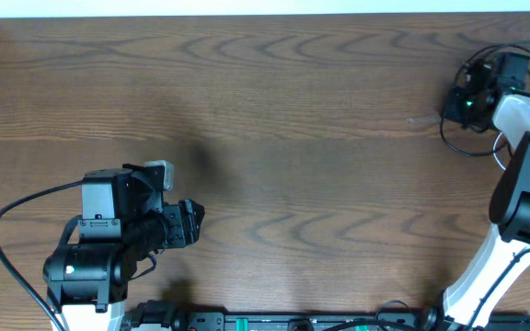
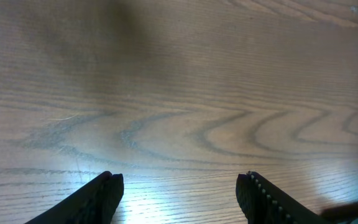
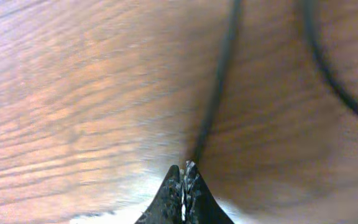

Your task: Untangle cables

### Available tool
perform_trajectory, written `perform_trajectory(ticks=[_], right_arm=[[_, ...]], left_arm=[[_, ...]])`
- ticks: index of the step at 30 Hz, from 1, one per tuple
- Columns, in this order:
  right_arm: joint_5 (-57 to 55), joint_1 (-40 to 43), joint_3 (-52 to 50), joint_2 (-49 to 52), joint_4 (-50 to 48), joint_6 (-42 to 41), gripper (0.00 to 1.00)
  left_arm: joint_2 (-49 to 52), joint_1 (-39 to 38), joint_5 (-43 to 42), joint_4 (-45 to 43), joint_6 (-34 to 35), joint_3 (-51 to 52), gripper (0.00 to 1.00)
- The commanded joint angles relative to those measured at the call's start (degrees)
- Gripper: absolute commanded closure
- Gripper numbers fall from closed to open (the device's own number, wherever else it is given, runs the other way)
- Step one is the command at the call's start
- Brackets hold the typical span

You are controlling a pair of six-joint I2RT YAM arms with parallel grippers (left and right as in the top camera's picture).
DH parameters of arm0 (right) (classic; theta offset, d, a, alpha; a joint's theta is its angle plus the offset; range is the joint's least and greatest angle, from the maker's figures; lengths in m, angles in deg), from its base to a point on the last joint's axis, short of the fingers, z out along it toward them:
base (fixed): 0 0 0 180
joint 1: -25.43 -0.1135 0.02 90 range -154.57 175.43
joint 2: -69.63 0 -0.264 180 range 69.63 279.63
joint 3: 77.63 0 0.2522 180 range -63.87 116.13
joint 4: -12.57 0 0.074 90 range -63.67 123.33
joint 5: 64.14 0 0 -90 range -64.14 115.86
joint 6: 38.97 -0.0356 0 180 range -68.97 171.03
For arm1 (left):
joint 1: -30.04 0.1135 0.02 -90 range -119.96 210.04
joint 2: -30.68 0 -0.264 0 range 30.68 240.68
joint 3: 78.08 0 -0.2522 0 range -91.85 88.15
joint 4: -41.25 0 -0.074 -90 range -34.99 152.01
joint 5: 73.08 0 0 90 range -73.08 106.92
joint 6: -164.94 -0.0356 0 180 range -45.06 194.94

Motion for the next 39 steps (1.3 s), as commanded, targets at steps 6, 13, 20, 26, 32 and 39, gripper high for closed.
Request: perform_trajectory(ticks=[6, 13, 20, 26, 32, 39], right_arm=[[-4.8, -3.4, -0.4, 0.4, -0.3, -1.0, 0.99], [-9.5, -4.0, -0.4, 3.0, 1.4, -1.8, 0.99], [-17.2, -3.5, -0.4, 7.0, 4.1, -2.7, 0.99], [-24.1, 1.4, -0.4, 7.7, 8.9, -11.7, 0.99], [-23.5, 9.3, -0.4, 7.7, 12.5, -14.0, 0.99], [-20.5, 19.4, -0.5, 7.7, 13.9, -14.1, 0.99]], left_arm=[[-0.1, 0.2, -0.9, -0.3, -1.0, -0.3, 0.36], [-0.1, 0.2, -0.9, -0.3, -1.0, -0.3, 0.36], [-0.1, 0.2, -0.9, -0.3, -1.0, -0.3, 0.36], [-0.1, 0.2, -0.9, -0.3, -1.0, -0.3, 0.36], [-0.1, 0.2, -0.9, -0.2, -1.0, -0.3, 0.36], [-0.1, 0.2, -0.9, -0.1, -1.0, -0.3, 0.36]])
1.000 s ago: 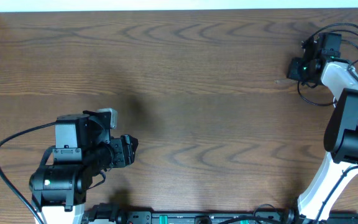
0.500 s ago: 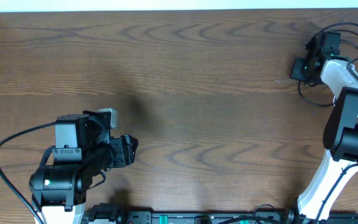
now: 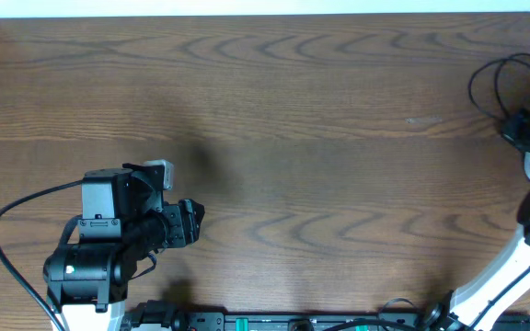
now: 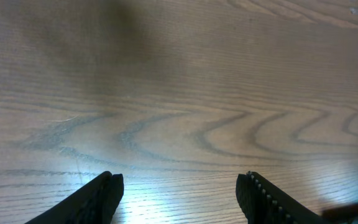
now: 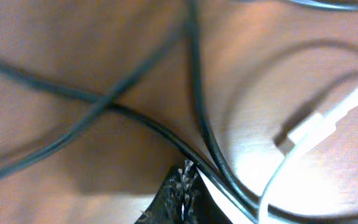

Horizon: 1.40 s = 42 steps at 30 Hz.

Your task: Untangle cables

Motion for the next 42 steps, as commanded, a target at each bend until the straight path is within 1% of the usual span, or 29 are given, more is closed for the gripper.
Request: perform_trajectory(ticks=[1, 4, 8, 9, 10, 11, 12, 13, 15, 18, 21, 22, 29, 30, 32, 36, 38, 42], right_arm=[[3.1, 4.5, -4.2, 6.0, 2.3, -1.3, 0.99], [7.5, 6.6, -4.2, 6.0, 2.1, -2.4, 0.99], [19.3, 7.5, -4.1, 6.0, 0.7, -2.4, 0.99], [22.7, 7.4, -4.1, 6.0, 0.5, -2.4, 0.96], [26.2, 7.3, -4.0, 6.0, 0.5, -2.3, 0.89], [28.9, 7.2, -4.0, 6.0, 0.4, -1.9, 0.80], [32.5, 7.0, -3.7, 5.8, 0.7, -1.7, 0.66], [35.2, 6.7, -3.5, 5.4, 1.0, -1.1, 0.59], [37.6, 6.2, -3.3, 4.1, 1.7, -0.7, 0.49], [37.4, 5.1, -3.3, 0.0, 2.9, 1.6, 0.37], [35.1, 3.9, -3.3, -6.7, 3.9, 3.2, 0.29], [35.2, 3.3, -3.3, -10.6, 4.2, 3.9, 0.27], [35.1, 1.3, -3.3, -28.9, 7.3, 5.4, 0.23], [35.1, 1.0, -3.3, -31.0, 7.9, 5.7, 0.22], [35.1, 0.1, -3.3, -35.4, 9.5, 5.7, 0.23], [35.6, -1.5, -3.3, -43.3, 14.7, 8.6, 0.26], [35.6, -3.1, -3.3, -49.1, 19.1, 12.5, 0.25], [35.7, -5.4, -3.3, -57.6, 24.7, 14.8, 0.20]], left_arm=[[-0.1, 0.2, -0.9, 0.2, -1.0, -0.3, 0.36], [-0.1, 0.2, -0.9, 0.2, -1.0, -0.3, 0.36], [-0.1, 0.2, -0.9, 0.2, -1.0, -0.3, 0.36], [-0.1, 0.2, -0.9, 0.2, -1.0, -0.3, 0.36], [-0.1, 0.2, -0.9, 0.2, -1.0, -0.3, 0.36], [-0.1, 0.2, -0.9, 0.2, -1.0, -0.3, 0.36], [-0.1, 0.2, -0.9, 0.2, -1.0, -0.3, 0.36], [-0.1, 0.2, -0.9, 0.2, -1.0, -0.3, 0.36], [-0.1, 0.2, -0.9, 0.1, -1.0, -0.4, 0.36], [-0.1, 0.2, -0.3, 0.1, -1.0, -0.4, 0.36], [-0.2, 0.2, 1.3, -0.1, -1.0, -0.4, 0.36], [-0.2, 0.2, 1.3, -0.3, -1.0, -0.4, 0.36], [-0.3, 0.2, 1.3, -1.2, -1.0, -2.3, 0.36], [-0.4, 0.2, 1.3, -1.2, -1.0, -3.1, 0.40], [-1.1, 0.2, 1.3, -1.1, -1.0, -5.2, 0.44], [-4.1, 0.2, 1.4, -0.7, -1.0, -9.4, 0.44], [-7.3, 0.2, 4.9, 0.9, -1.0, -11.8, 0.44], [-12.9, 0.2, 10.0, 3.5, -1.0, -13.5, 0.43]])
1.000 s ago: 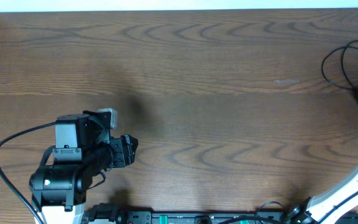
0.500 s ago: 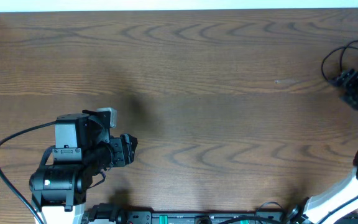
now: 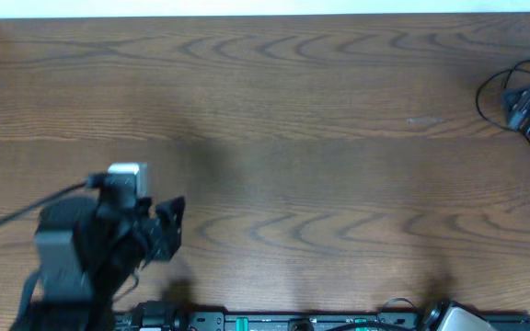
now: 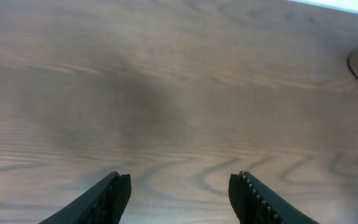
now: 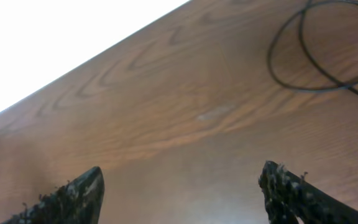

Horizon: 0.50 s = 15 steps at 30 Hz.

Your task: Untangle cables

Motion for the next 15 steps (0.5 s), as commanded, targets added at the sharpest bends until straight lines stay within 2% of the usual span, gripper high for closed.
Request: perform_trajectory(ticks=[1, 8, 10, 13, 15], right_arm=[[0.6, -2.0, 0.1, -8.1, 2.9, 4.1, 0.20], [1.3, -2.3, 0.1, -22.3, 8.9, 4.7, 0.16], [1.2, -2.3, 0.1, -26.0, 10.7, 5.4, 0.13], [1.2, -2.3, 0.1, -30.1, 13.7, 6.3, 0.01], [1.5, -2.3, 0.1, -32.5, 16.8, 6.3, 0.01]], left_arm=[[-5.0, 0.2, 6.3, 1.7, -0.8, -2.0, 0.43], [-12.7, 0.2, 7.2, 2.3, -0.5, -2.1, 0.38], [-13.6, 0.2, 7.2, 2.8, -0.6, -2.1, 0.39], [-14.0, 0.2, 7.4, 3.7, -0.6, -2.1, 0.38], [-13.9, 0.2, 7.4, 4.0, -0.6, -2.0, 0.38]])
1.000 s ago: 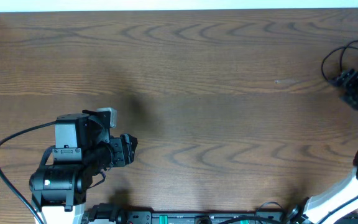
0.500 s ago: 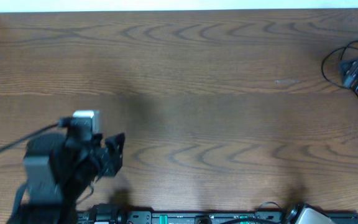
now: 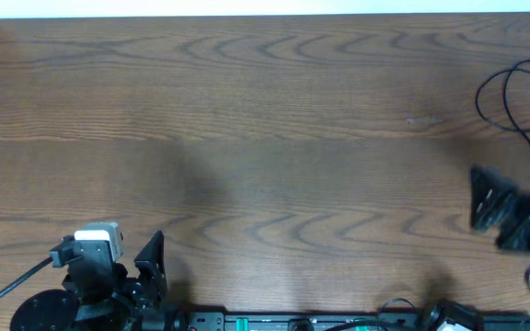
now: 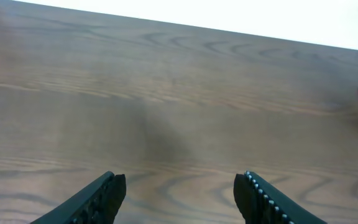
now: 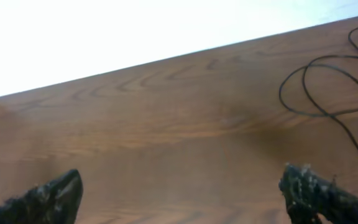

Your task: Untangle cables

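Thin black cables (image 3: 515, 96) lie in loose loops at the table's far right edge; the same black cables (image 5: 325, 93) show at the right of the right wrist view, and a sliver of cable at the right edge of the left wrist view. My right gripper (image 3: 488, 209) is open and empty, well in front of the loops. My left gripper (image 3: 153, 265) is open and empty at the table's near left edge, far from the cables.
The brown wooden table (image 3: 265, 119) fills the overhead view, with a white strip beyond its far edge. A black rail with green parts (image 3: 293, 322) runs along the near edge. A black lead (image 3: 7, 280) trails from the left arm.
My right gripper has moved from beside the cable loops at the far right back toward the near edge. My left gripper has drawn back to the near left edge. Both stay open.
My right gripper was shut on a black cable at the right, the loops bunched around it. It then held the cable farther right, at the table edge. Then it stood open, the cable released. Both arms have since pulled back toward the near edge.
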### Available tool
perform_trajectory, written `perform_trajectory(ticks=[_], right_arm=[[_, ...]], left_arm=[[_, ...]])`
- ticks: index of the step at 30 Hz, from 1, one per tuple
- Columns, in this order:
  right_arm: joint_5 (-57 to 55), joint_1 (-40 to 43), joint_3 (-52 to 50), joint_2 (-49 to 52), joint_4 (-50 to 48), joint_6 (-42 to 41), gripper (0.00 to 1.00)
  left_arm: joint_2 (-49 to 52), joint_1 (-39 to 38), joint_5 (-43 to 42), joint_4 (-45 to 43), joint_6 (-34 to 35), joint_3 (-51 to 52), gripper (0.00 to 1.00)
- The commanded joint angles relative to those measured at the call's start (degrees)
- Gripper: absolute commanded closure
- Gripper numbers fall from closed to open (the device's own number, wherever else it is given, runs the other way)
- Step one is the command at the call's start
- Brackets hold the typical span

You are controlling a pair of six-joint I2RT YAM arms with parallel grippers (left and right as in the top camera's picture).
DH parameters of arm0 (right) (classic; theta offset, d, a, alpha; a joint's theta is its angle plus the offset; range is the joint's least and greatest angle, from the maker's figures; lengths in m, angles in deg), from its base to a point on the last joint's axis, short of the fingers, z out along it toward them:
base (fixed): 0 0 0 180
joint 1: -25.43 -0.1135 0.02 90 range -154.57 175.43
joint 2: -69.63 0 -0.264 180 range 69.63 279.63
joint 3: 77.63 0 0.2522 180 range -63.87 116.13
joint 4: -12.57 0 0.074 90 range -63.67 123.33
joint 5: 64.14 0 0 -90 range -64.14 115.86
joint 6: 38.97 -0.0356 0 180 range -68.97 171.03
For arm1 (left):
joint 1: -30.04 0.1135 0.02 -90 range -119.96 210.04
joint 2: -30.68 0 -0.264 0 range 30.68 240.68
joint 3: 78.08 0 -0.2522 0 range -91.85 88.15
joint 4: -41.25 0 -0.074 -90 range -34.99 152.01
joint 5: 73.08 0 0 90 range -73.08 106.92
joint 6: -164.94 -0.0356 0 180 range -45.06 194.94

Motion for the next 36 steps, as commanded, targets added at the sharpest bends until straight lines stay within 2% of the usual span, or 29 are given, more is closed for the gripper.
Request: perform_trajectory(ticks=[1, 5, 10, 11, 16, 18, 19, 20, 22, 23, 29, 36], right_arm=[[0.8, -0.4, 0.0, -3.9, 4.1, 1.2, 0.01], [1.0, -0.4, 0.0, -7.1, 8.2, -5.4, 0.01], [2.7, -0.7, 0.0, -9.5, 11.6, -5.7, 0.01], [3.6, -0.8, 0.0, -10.3, 12.1, -4.6, 0.04], [10.4, -1.0, 0.0, -14.6, 11.5, 2.4, 0.28], [12.4, -1.4, 0.0, -16.1, 11.1, 4.1, 0.32], [13.4, -1.5, 0.0, -17.0, 10.7, 4.7, 0.32], [14.6, -1.9, 0.0, -18.6, 9.7, 4.7, 0.27], [15.7, -2.3, 0.0, -20.3, 8.9, 4.5, 0.07], [15.7, -2.6, 0.0, -21.3, 8.8, 4.5, 0.01], [13.4, -5.8, 0.0, -25.4, 12.4, 4.5, 0.01], [10.0, -9.9, 0.0, -25.7, 19.8, 5.6, 0.01]], left_arm=[[0.0, 0.2, 0.8, 0.3, -0.6, -0.7, 0.38], [0.0, 0.2, 0.8, 0.4, -0.6, -0.7, 0.37], [0.0, 0.2, 0.8, 1.3, -0.6, -0.7, 0.35], [0.0, 0.2, 0.8, 1.5, -0.6, -0.7, 0.35], [0.0, 0.2, 0.8, 1.9, -1.1, -0.7, 0.35], [0.0, 0.2, 0.8, 1.9, -1.3, -0.7, 0.35], [0.0, 0.2, 0.8, 1.9, -1.3, -0.7, 0.35], [0.0, 0.2, 0.8, 1.9, -1.5, -0.7, 0.35], [0.0, 0.2, 0.8, 1.9, -1.5, -0.7, 0.35], [0.0, 0.2, 0.8, 1.9, -1.5, -0.7, 0.34], [0.0, 0.2, 0.8, 1.9, -1.5, -0.7, 0.34], [0.0, 0.2, 0.8, 1.9, -1.5, -0.7, 0.35]])
